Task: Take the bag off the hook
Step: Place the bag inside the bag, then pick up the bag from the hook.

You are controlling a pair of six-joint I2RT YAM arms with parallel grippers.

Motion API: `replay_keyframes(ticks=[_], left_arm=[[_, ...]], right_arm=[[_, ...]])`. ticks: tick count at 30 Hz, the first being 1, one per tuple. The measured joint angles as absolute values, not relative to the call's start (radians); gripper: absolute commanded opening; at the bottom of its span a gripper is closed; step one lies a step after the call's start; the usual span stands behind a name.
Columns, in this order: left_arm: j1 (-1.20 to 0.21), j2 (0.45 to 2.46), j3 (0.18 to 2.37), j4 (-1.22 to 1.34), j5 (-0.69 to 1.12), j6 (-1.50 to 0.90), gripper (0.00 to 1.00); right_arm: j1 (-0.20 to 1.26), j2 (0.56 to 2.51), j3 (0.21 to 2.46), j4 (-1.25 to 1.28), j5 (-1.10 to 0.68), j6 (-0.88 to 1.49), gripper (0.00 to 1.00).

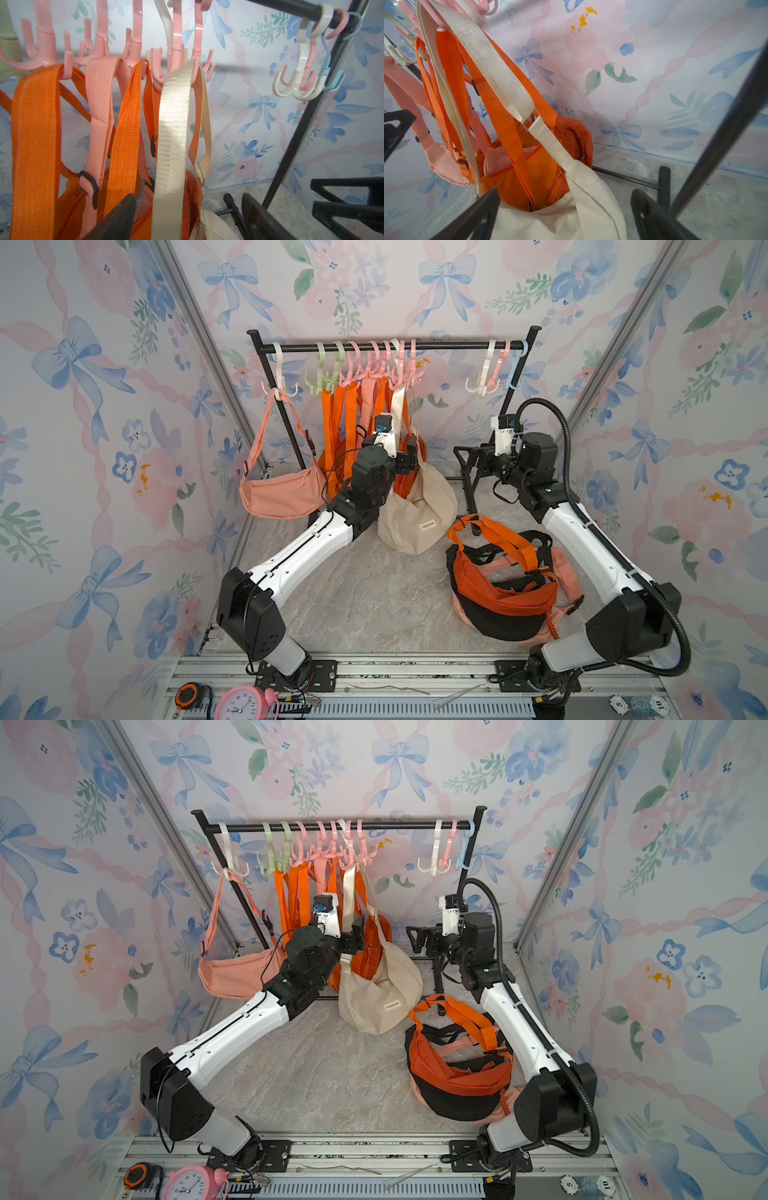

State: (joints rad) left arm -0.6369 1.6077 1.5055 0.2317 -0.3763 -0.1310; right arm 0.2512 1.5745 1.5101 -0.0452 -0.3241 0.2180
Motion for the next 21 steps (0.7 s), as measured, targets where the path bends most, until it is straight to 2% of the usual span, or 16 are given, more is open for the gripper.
replay_keyframes(ticks=[4, 6, 9, 13, 14, 21], left_arm=[[-0.615, 1.762, 1.683, 0.165, -0.369, -0.111, 0.74], [-0.609, 1.835, 1.763, 0.138, -0.375, -0.1, 0.67], [-0.604, 1.895, 1.802, 0.116, -0.39, -0.079, 0.4], [-0.598, 1.905, 1.792, 0.109, -0.408, -0.055, 0.14], [-0.596, 1.9, 1.783, 0.119, -0.408, -0.055, 0.01], [-0.595, 1.837, 1.716, 0.152, -0.407, -0.033, 0.0]], right_arm=[[0.253, 1.766, 1.72, -0.029, -0.387, 0.216, 1.0], [0.253, 1.845, 1.811, -0.029, -0.429, 0.216, 0.99], [0.258, 1.949, 1.937, -0.032, -0.495, 0.213, 0.99], [0.262, 2.036, 2.03, -0.031, -0.569, 0.214, 0.98], [0.263, 2.051, 2.046, -0.032, -0.584, 0.216, 0.98], [0.271, 2.121, 2.137, -0.025, -0.657, 0.232, 0.98]])
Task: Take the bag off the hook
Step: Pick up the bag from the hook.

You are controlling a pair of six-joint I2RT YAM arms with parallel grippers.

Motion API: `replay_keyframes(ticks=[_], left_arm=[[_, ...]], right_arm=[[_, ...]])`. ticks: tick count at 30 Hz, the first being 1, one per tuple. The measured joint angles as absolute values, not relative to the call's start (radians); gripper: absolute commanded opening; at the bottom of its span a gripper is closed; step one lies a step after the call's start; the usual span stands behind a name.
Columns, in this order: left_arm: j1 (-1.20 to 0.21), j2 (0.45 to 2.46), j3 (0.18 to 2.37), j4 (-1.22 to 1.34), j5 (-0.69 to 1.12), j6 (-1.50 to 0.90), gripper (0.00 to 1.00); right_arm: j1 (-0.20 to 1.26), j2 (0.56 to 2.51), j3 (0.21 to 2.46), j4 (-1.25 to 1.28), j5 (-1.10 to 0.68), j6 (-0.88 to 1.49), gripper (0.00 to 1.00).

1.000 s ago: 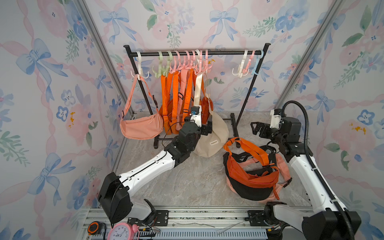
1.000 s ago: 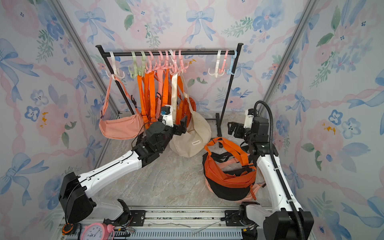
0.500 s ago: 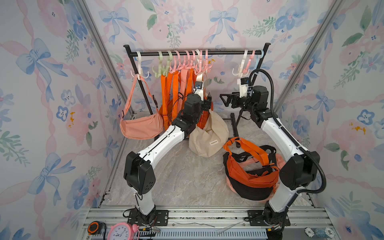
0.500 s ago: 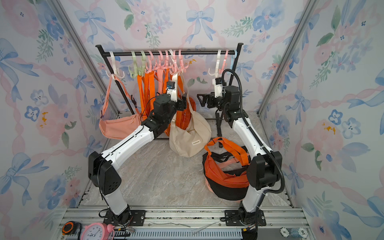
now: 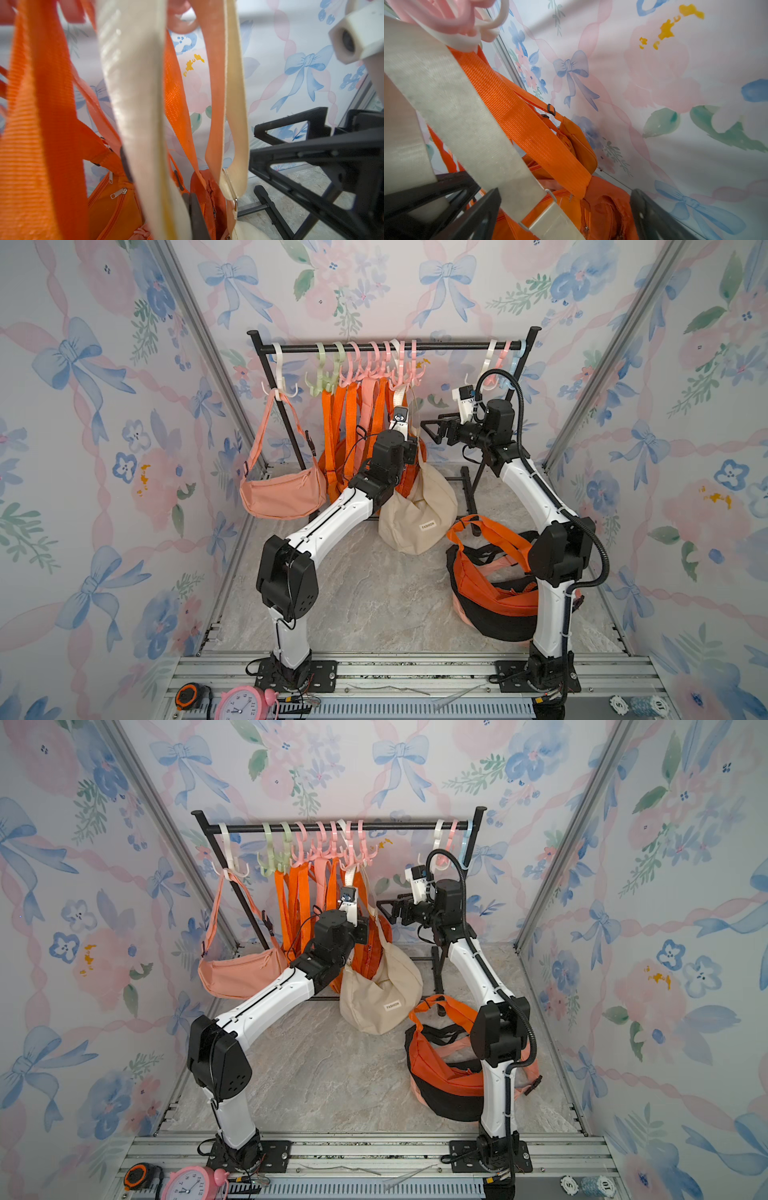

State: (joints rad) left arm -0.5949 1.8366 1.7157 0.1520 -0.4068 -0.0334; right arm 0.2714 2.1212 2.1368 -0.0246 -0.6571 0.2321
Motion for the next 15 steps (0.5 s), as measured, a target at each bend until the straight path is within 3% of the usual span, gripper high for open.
replay_keyframes(ticks=[15], left_arm=[[-0.583, 1.66, 1.586, 0.178, -0.38, -0.009, 0.0]], right_arm=[[0.363, 2.051, 2.061, -0.03, -0.635, 0.185, 1.0]])
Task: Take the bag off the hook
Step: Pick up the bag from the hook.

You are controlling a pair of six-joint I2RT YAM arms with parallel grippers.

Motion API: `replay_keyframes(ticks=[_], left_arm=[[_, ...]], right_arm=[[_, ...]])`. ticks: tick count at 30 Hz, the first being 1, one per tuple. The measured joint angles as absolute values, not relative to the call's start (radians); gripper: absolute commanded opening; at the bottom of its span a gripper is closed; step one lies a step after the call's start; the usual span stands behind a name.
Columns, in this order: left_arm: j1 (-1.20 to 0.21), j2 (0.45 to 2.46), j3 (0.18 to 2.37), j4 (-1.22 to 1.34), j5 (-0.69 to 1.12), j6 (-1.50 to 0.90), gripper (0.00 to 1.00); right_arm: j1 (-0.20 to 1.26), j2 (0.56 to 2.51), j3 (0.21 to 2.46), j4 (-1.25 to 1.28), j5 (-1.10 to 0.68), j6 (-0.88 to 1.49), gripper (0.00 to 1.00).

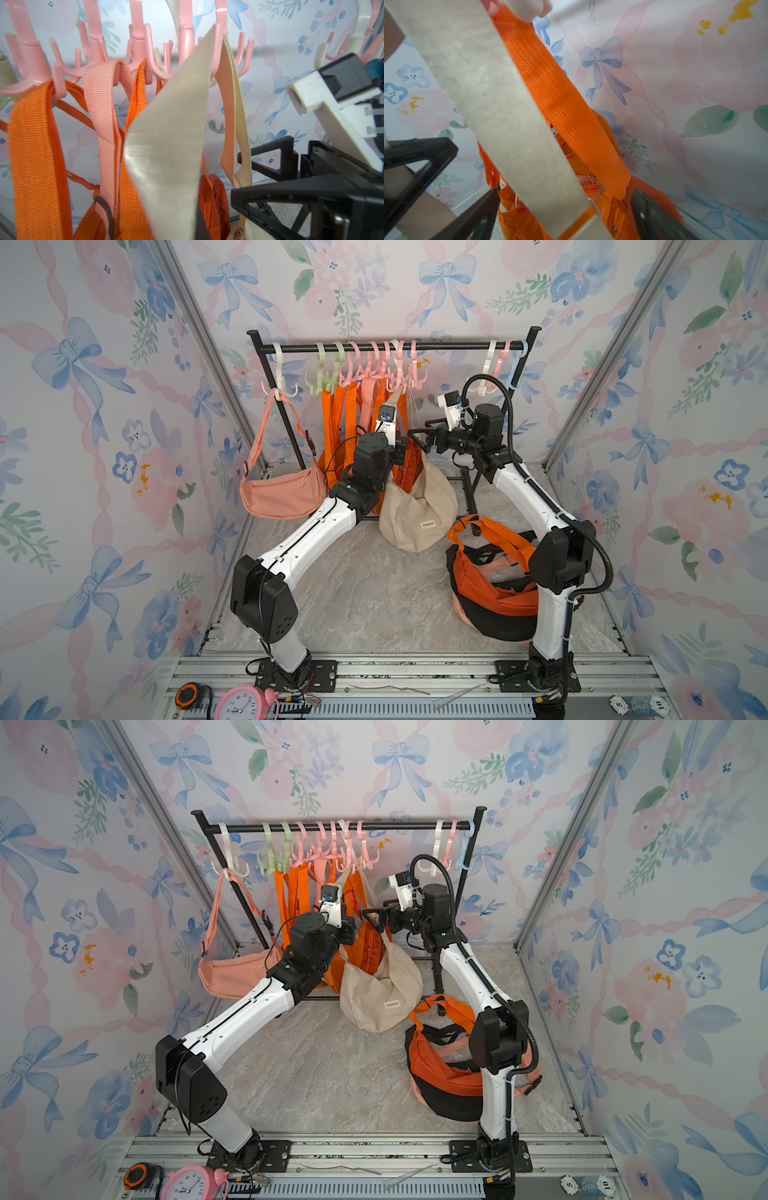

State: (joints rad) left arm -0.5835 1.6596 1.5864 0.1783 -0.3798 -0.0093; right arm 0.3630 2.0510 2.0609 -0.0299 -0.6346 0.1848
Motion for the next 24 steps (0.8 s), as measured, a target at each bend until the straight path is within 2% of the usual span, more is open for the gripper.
replay_keyframes(ticks=[2, 5, 8, 12, 17, 24], left_arm=[[-0.582, 1.657, 1.586, 0.178, -0.374, -0.01, 0.0], [-0.582, 1.656, 1.586, 0.178, -0.36, -0.01, 0.0], [-0.582, 1.656, 1.586, 0.178, -0.349, -0.009, 0.0], [-0.582, 1.669, 1.611, 0.175, -0.331, -0.007, 0.0], [-0.582, 1.711, 1.703, 0.155, -0.305, -0.006, 0.0], [-0.582, 1.81, 1.95, 0.081, -0.249, 0.001, 0.0]], right_arm=[[0.383, 2.059, 2.114, -0.061, -0.616, 0.172, 0.97], [0.403, 2.122, 2.297, -0.128, -0.573, 0.147, 0.81], [0.413, 2.209, 2.493, -0.187, -0.528, 0.134, 0.51], [0.413, 2.273, 2.586, -0.237, -0.477, 0.139, 0.0], [0.414, 2.27, 2.546, -0.246, -0.443, 0.149, 0.0], [0.423, 2.236, 2.551, -0.315, -0.41, 0.133, 0.0]])
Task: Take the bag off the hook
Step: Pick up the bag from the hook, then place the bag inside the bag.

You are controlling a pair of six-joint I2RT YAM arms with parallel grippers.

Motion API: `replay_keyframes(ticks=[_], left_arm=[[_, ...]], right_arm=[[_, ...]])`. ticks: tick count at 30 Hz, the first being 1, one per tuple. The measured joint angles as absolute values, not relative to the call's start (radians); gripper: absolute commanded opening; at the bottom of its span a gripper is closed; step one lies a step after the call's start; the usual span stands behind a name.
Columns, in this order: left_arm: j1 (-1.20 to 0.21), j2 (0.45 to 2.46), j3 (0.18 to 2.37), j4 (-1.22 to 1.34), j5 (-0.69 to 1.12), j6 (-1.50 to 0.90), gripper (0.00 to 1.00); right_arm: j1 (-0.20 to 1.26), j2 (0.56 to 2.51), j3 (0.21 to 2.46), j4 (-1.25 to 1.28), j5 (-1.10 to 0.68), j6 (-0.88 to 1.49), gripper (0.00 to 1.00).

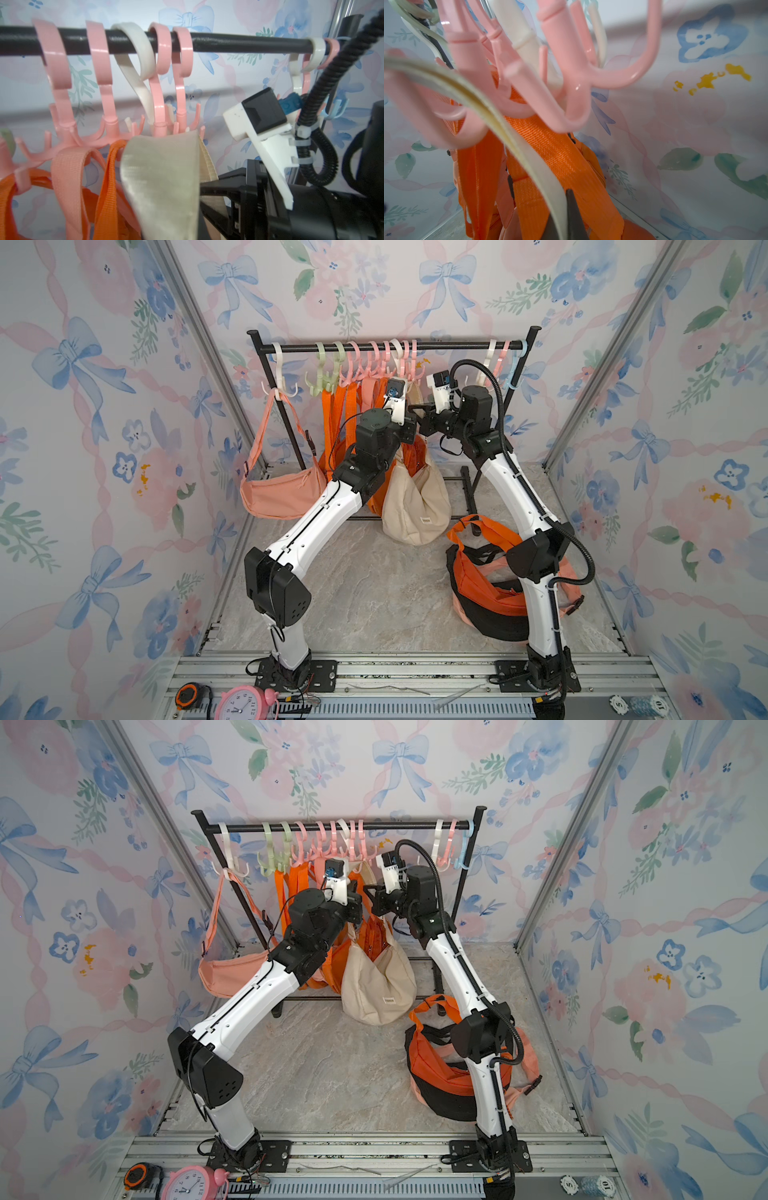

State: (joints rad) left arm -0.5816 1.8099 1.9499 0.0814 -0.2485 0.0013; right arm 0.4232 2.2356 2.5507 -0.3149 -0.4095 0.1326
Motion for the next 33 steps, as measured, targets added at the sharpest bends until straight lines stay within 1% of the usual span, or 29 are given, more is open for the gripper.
replay_keyframes(ticks=[4, 7, 11, 14, 19, 23, 27, 29, 33], left_arm=[[-0.582, 1.859, 2.093, 0.035, -0.235, 0.009, 0.0], [-0.582, 1.862, 2.135, 0.018, -0.228, 0.016, 0.0], [-0.582, 1.838, 2.127, 0.003, -0.222, 0.02, 0.0], [-0.584, 1.785, 2.082, -0.01, -0.218, 0.028, 0.0], [-0.616, 1.681, 2.066, -0.046, -0.186, 0.049, 0.0], [-0.713, 1.589, 2.072, -0.079, -0.178, 0.102, 0.0], [-0.869, 1.522, 2.083, -0.114, -0.181, 0.157, 0.0], [-0.92, 1.484, 2.04, -0.122, -0.167, 0.157, 0.0], [-1.015, 1.462, 1.929, -0.121, -0.156, 0.157, 0.0]], right_arm=[[0.426, 2.201, 2.578, -0.356, -0.388, 0.123, 0.0], [0.426, 2.158, 2.584, -0.385, -0.378, 0.118, 0.0], [0.427, 2.063, 2.535, -0.403, -0.365, 0.111, 0.0], [0.429, 1.967, 2.475, -0.411, -0.345, 0.11, 0.0], [0.448, 1.823, 2.454, -0.469, -0.277, 0.091, 0.0], [0.467, 1.686, 2.432, -0.539, -0.212, 0.073, 0.0], [0.476, 1.545, 2.432, -0.623, -0.113, 0.054, 0.0], [0.481, 1.468, 2.42, -0.672, -0.064, 0.04, 0.0], [0.491, 1.303, 2.316, -0.762, 0.044, 0.011, 0.0]])
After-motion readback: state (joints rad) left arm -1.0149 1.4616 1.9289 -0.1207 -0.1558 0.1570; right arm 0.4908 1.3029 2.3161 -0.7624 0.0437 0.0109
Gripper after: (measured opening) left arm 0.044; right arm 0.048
